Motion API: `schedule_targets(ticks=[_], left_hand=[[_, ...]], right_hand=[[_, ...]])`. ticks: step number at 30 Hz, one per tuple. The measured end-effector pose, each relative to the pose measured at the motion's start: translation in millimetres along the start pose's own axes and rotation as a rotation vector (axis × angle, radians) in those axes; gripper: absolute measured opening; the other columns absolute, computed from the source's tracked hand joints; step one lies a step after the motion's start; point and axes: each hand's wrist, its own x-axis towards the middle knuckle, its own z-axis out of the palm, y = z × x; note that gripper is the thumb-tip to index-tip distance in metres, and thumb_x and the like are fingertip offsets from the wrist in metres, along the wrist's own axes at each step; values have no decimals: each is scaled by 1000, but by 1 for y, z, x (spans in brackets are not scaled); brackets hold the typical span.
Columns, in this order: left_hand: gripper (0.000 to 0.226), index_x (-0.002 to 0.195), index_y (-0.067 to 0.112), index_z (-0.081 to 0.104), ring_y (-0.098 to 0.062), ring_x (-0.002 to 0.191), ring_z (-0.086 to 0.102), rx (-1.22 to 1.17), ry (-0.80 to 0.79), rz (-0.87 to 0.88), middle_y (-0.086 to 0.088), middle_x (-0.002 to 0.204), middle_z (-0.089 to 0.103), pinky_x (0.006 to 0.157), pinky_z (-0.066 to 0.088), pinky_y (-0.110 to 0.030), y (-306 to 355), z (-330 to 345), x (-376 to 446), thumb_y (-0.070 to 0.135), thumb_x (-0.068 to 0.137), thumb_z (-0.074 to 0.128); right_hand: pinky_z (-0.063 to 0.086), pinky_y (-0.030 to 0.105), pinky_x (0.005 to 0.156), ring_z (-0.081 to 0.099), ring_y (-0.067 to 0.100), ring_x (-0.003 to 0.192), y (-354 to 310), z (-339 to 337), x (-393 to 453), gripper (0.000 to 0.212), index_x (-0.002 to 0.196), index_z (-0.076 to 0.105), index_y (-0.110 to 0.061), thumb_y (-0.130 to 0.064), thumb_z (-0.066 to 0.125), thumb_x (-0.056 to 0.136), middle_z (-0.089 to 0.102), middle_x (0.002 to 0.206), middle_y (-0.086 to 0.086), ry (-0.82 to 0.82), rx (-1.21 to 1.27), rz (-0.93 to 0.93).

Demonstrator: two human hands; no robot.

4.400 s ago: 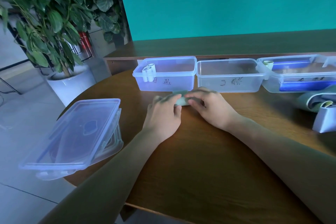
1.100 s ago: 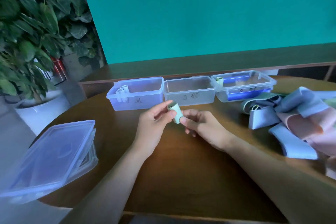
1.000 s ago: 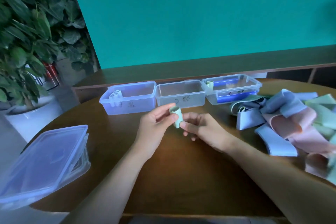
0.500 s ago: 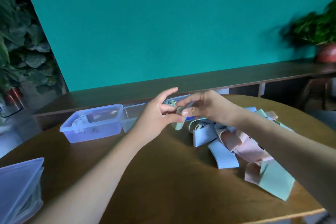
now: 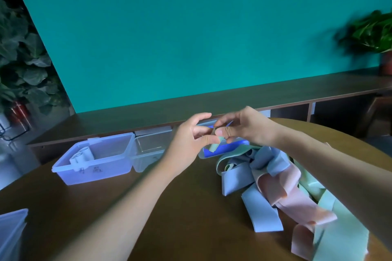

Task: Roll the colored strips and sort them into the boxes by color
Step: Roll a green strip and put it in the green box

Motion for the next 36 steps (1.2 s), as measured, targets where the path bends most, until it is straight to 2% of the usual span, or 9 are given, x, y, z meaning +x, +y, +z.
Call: schedule_targets(ticks=[3, 6, 10, 15, 19, 21, 25, 30, 36], left_hand=[[45, 125, 31, 62, -4, 92, 69, 122, 183, 1, 13, 90, 76, 94, 52, -37, -20, 5, 9, 25, 84, 79], [31, 115, 42, 64, -7, 79, 69, 196, 395, -24, 13, 81, 73, 77, 57, -40, -49, 15, 11, 47, 86, 72], [37, 114, 49, 58, -15, 62, 66, 246, 485, -39, 9, 69, 69, 64, 56, -40, -82, 31, 10, 67, 82, 57], [56, 119, 38, 63, -19, 55, 63, 296, 560, 1, 5, 62, 65, 59, 55, -40, -107, 43, 15, 79, 85, 45], [43, 118, 28, 70, -11, 51, 61, 354, 567, 77, 7, 59, 64, 56, 53, -34, -113, 45, 11, 59, 95, 51], [38, 119, 22, 71, -8, 52, 61, 379, 533, 96, 10, 60, 64, 55, 51, -26, -114, 46, 8, 48, 97, 56], [34, 123, 19, 71, -2, 64, 66, 403, 484, 111, 11, 73, 70, 56, 50, -12, -117, 46, 7, 38, 97, 63], [33, 123, 19, 71, -3, 75, 68, 403, 468, 119, 10, 88, 74, 62, 48, -4, -123, 42, 7, 36, 96, 64], [36, 123, 19, 70, -1, 73, 66, 383, 476, 123, 10, 87, 73, 60, 46, -2, -123, 41, 4, 38, 95, 62]], right_hand=[[52, 15, 67, 67, 7, 60, 23, -8, 20, 16, 102, 74, -7, -19, 75, 91, 71, 67, -13, 53, -32, 36], [57, 20, 70, 69, 9, 62, 48, -17, 46, 18, 102, 76, -7, -21, 76, 90, 73, 71, -9, 107, -98, 49], [57, 27, 69, 69, 12, 67, 77, -23, 80, 7, 94, 77, -18, -24, 76, 91, 69, 64, -17, 122, -249, 111], [57, 33, 68, 68, 17, 71, 106, -16, 110, 5, 89, 78, -20, -20, 74, 91, 70, 71, -9, 108, -352, 167], [44, 19, 63, 54, -3, 64, 119, -3, 122, 19, 108, 76, -14, -23, 75, 92, 70, 90, -6, 38, -411, 168], [43, 21, 72, 53, -4, 66, 121, 3, 128, 23, 111, 75, -14, -26, 75, 92, 70, 102, -1, 4, -423, 181], [42, 20, 66, 64, 14, 83, 127, 17, 142, 21, 108, 75, -15, -27, 76, 91, 72, 106, 2, -57, -473, 200], [43, 25, 75, 66, 21, 97, 127, 32, 153, 21, 107, 75, -15, -29, 76, 91, 72, 104, 3, -79, -501, 211], [41, 24, 55, 59, 15, 67, 118, 30, 152, 27, 93, 75, -12, -39, 76, 89, 68, 78, 2, -33, -536, 308]])
